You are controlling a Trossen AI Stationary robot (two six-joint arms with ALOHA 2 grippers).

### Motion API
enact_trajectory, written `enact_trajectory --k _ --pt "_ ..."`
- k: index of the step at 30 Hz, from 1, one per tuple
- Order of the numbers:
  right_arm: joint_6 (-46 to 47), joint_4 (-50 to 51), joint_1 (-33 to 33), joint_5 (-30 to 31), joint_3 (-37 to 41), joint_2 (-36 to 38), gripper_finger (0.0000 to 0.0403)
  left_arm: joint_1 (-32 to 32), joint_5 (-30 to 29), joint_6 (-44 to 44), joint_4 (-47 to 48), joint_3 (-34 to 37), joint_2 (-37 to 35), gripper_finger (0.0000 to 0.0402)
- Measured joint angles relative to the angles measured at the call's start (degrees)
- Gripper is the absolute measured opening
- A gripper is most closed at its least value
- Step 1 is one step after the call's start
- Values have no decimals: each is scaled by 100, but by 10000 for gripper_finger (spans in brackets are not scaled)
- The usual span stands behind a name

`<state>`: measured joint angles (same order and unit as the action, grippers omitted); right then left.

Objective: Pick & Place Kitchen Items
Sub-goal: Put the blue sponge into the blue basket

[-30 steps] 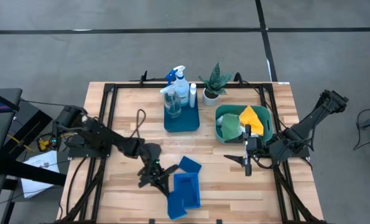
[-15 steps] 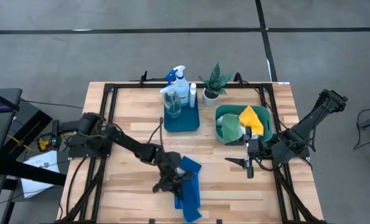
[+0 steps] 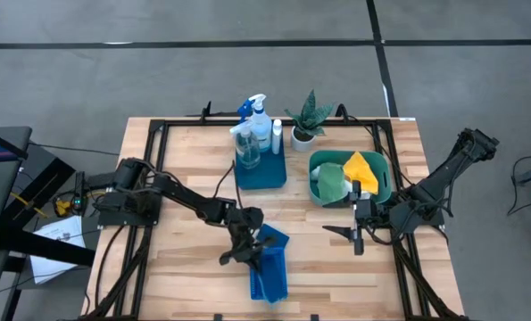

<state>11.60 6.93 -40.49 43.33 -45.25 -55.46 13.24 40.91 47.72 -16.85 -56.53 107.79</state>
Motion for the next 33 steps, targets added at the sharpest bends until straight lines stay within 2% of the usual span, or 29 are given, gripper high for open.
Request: enact_trajectory --k 10,33 --pt "0 -10 0 0 0 0 249 -208 363 -58 -320 254 -2 3" --pt "0 -10 2 0 0 0 249 -401 402 -149 -398 405 -4 4"
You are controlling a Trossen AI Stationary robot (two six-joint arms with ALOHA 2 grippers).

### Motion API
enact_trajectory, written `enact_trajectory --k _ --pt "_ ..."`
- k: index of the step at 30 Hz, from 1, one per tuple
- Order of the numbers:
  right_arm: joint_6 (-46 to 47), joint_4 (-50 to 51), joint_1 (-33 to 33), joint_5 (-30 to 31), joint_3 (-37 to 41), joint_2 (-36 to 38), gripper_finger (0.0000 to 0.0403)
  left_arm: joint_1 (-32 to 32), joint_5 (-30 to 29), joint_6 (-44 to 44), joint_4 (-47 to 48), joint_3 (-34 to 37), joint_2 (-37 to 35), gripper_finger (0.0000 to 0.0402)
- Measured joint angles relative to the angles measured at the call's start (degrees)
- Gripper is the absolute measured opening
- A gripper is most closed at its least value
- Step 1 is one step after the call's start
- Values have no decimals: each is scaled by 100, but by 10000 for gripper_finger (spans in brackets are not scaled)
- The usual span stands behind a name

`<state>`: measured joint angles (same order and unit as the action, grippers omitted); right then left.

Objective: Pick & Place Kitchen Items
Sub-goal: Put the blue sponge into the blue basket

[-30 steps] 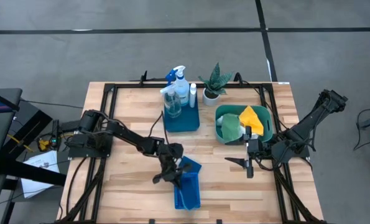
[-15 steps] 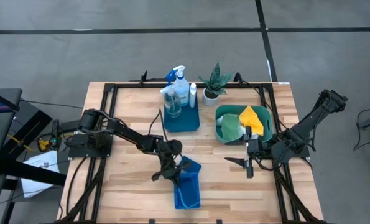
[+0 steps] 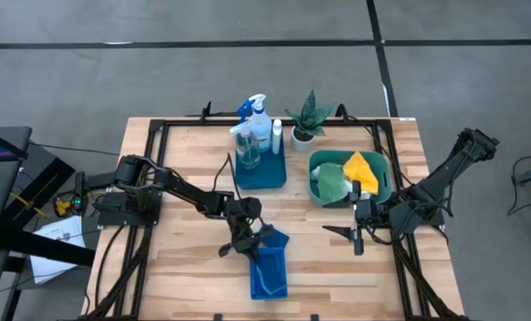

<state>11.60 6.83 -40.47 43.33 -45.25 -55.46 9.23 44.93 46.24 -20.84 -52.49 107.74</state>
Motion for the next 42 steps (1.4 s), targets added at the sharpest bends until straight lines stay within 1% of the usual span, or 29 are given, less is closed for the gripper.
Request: enact_trajectory --k 17,27,35,42 --pt "0 0 0 -2 0 0 249 0 -7 -188 32 0 0 11" --pt "0 2 0 -2 0 -2 249 0 -74 -468 29 0 0 51" --pt "-1 18 0 -7 0 -2 249 0 -396 -642 24 0 -2 84" --pt "0 46 0 -18 0 -2 249 3 -452 -727 91 0 -234 101"
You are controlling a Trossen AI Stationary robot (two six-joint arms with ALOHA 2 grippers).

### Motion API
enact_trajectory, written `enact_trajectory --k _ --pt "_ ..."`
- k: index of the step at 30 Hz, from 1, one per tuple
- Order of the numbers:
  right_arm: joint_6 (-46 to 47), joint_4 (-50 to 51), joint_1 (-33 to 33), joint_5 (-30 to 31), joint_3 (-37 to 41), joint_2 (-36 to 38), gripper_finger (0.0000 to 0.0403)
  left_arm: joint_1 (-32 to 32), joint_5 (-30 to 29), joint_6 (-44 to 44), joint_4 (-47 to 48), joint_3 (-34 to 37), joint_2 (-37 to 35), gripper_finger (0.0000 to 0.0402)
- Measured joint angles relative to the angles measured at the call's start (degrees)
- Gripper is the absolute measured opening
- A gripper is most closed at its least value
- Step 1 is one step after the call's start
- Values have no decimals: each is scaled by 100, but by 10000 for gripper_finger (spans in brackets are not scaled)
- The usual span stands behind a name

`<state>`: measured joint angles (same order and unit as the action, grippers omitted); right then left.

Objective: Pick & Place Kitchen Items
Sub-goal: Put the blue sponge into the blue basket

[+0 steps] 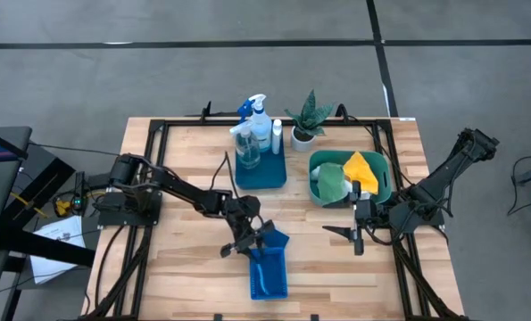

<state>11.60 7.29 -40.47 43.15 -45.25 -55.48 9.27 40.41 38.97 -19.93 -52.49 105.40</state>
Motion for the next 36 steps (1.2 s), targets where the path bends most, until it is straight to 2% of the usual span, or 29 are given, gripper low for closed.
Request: enact_trajectory --k 10,22,30,33,36 --pt "0 2 0 -10 0 0 249 136 8 -198 336 0 -505 108" --pt "0 -4 0 -10 0 0 249 263 -145 -198 290 0 -507 108" --pt "0 -4 0 -10 0 0 249 315 -185 -495 -173 0 -507 108" --pt "1 -4 0 -10 0 0 249 400 -508 -539 -256 0 -504 108" --pt "47 -4 0 -10 0 0 249 524 -1180 -543 -319 0 -517 108"
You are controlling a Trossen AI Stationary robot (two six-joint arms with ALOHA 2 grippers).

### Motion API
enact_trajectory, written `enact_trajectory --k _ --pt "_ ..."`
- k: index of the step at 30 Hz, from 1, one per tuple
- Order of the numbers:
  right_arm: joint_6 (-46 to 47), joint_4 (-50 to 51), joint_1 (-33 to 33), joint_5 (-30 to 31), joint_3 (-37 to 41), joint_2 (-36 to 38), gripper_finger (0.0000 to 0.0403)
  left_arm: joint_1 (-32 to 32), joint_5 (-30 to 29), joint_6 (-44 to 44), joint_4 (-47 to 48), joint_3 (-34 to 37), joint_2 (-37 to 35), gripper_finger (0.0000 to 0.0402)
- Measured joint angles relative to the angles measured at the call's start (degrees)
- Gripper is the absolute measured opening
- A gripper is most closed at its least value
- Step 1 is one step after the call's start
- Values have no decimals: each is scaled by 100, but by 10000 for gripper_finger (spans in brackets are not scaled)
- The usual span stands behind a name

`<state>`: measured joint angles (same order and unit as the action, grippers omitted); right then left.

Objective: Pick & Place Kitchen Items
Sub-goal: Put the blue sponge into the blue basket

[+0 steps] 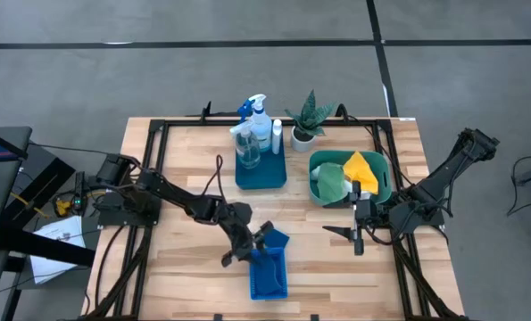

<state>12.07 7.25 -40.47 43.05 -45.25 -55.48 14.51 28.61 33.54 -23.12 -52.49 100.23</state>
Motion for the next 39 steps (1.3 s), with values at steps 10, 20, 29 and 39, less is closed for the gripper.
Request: enact_trajectory --k 10,20,29,39 --pt "95 0 20 9 0 0 249 766 -2240 212 636 0 -713 108" --pt "101 -4 131 11 -1 0 249 1734 -4738 427 434 -327 -794 108" --pt "296 86 74 -24 -2 0 249 2346 -8630 449 1302 -474 -1330 108" --pt "455 240 245 -103 -1 0 249 2375 -8859 -1431 2831 315 -3114 108"
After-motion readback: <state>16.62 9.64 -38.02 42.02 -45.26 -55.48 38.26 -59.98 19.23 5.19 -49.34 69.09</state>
